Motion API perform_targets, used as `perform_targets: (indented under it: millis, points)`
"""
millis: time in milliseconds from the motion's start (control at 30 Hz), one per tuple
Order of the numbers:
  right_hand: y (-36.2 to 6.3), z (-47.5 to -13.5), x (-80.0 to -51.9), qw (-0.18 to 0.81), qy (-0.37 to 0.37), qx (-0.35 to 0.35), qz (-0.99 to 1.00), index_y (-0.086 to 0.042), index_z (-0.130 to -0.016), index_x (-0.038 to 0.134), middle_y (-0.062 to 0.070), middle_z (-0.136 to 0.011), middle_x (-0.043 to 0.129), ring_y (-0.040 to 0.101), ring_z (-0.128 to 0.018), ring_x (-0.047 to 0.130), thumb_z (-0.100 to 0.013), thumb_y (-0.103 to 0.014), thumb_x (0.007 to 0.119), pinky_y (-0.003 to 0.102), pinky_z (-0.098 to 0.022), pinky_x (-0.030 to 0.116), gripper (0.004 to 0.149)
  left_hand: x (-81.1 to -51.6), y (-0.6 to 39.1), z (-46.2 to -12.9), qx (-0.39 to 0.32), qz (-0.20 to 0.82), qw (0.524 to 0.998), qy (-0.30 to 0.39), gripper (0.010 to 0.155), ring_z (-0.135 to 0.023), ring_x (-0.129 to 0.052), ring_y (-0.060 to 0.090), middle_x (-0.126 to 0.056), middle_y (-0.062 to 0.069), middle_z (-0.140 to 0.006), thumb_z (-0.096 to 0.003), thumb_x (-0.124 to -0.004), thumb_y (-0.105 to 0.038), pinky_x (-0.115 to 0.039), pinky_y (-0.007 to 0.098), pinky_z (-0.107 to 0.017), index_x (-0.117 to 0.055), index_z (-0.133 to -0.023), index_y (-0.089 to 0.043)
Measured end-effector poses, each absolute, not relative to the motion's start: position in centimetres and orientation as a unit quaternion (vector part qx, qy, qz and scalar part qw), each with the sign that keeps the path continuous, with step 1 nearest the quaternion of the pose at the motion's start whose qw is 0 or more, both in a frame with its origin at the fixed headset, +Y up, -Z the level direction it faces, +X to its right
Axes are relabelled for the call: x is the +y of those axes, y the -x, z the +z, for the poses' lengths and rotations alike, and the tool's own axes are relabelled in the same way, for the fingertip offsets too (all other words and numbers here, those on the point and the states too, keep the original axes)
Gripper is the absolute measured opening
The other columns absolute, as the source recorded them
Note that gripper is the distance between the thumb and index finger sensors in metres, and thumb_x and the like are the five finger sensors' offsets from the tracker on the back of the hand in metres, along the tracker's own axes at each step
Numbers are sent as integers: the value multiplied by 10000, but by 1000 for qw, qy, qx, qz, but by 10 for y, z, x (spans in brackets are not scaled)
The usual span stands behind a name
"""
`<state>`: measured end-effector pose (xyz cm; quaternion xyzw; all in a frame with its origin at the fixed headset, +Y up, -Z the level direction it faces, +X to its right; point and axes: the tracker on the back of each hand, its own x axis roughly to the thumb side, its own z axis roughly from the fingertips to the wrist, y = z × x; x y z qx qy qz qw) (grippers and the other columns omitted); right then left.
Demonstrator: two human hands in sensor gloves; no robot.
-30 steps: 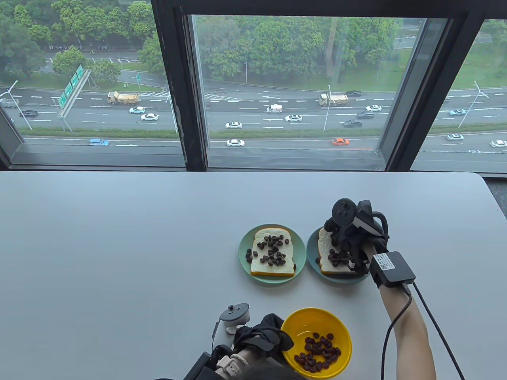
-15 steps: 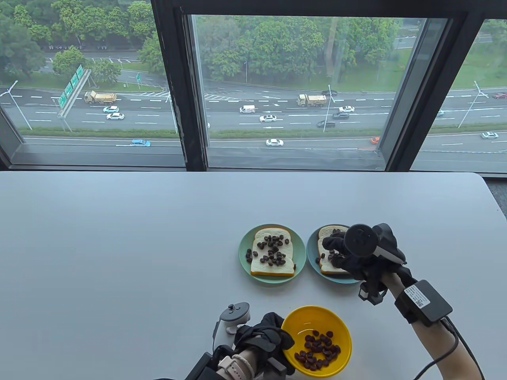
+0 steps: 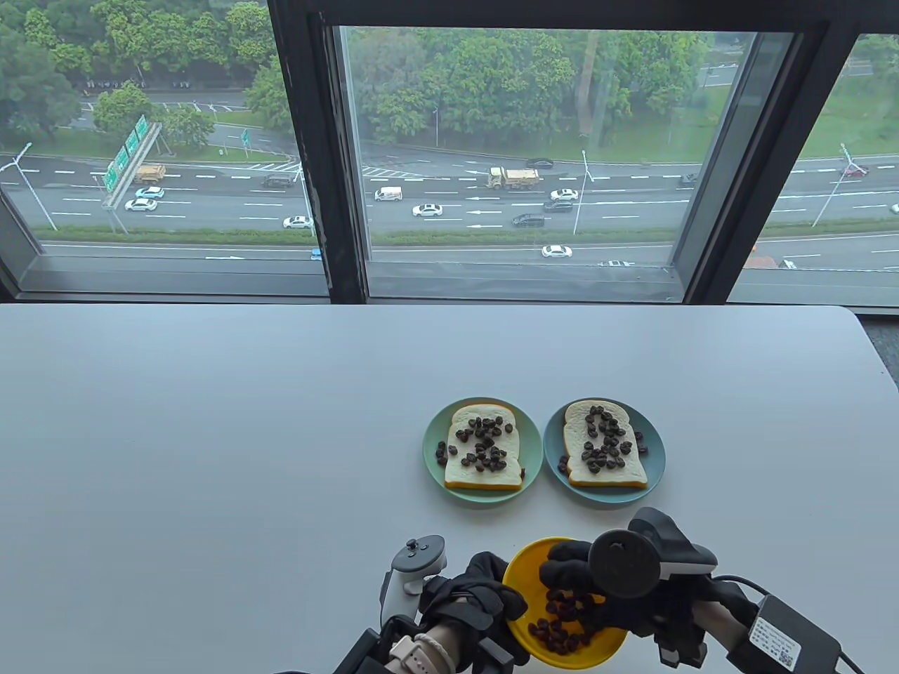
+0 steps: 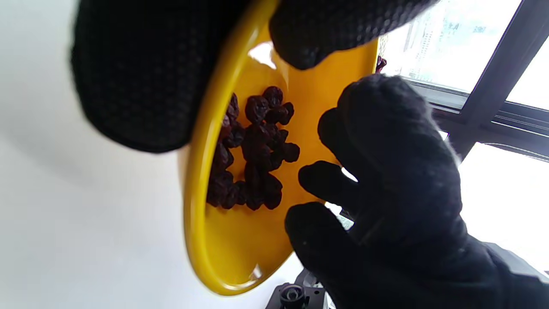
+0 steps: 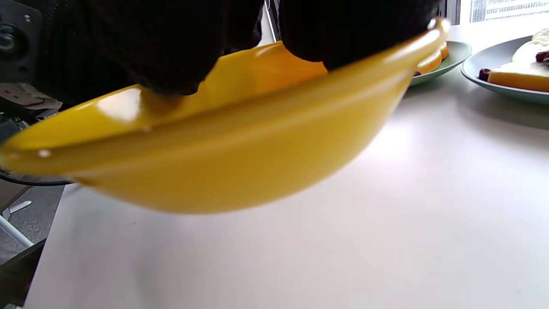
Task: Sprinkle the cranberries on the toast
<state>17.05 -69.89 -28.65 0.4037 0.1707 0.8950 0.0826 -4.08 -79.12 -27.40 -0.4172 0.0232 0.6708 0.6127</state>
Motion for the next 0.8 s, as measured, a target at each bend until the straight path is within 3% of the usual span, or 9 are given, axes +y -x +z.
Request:
perform_targets:
  millis: [100, 233, 367, 467, 600, 800]
  points:
    - [-165, -281, -708, 57, -419, 201, 884, -317, -982, 426, 149, -1016, 484, 397, -855, 690, -318, -390, 824, 239, -542, 817, 778, -788, 40, -273, 21, 678, 609, 412, 514, -467, -766, 335, -595, 185, -700, -435, -791, -182, -972, 390, -218, -477, -838, -238]
    - [-152, -271, -717, 33, -440, 184, 878, -347, -974, 432, 107, -1024, 488, 398, -873, 638, -311, -369, 833, 280, -550, 797, 775, -785, 41, -271, 14, 676, 619, 400, 514, -449, -758, 346, -592, 196, -687, -426, -806, -175, -968, 403, -200, -493, -831, -227]
    - [-140, -262, -721, -44, -446, 65, 892, -380, -908, 559, 5, -940, 623, 265, -774, 763, -290, -354, 825, 222, -442, 859, 674, -784, 37, -268, 9, 675, 615, 406, 522, -442, -751, 352, -582, 205, -682, -423, -809, -171, -969, 405, -196, -487, -831, -218]
    - [-134, -257, -721, -68, -434, -7, 899, -394, -772, 674, -34, -832, 745, 196, -646, 883, -279, -289, 825, 181, -345, 913, 526, -787, 36, -268, 19, 684, 598, 417, 515, -440, -754, 352, -590, 203, -682, -421, -808, -164, -968, 408, -193, -497, -827, -224]
    - [-133, -260, -719, -61, -433, 0, 899, -380, -692, 750, -22, -776, 801, 175, -563, 917, -238, -313, 849, 140, -267, 939, 470, -789, 36, -267, 21, 680, 598, 424, 510, -440, -762, 346, -601, 197, -684, -422, -802, -165, -970, 400, -189, -502, -829, -230]
    - [-135, -260, -717, -48, -434, 11, 900, -379, -633, 788, -27, -755, 811, 167, -553, 920, -229, -307, 866, 125, -287, 957, 418, -795, 37, -270, 28, 662, 609, 436, 505, -454, -777, 331, -617, 180, -696, -430, -789, -176, -972, 385, -199, -495, -835, -242]
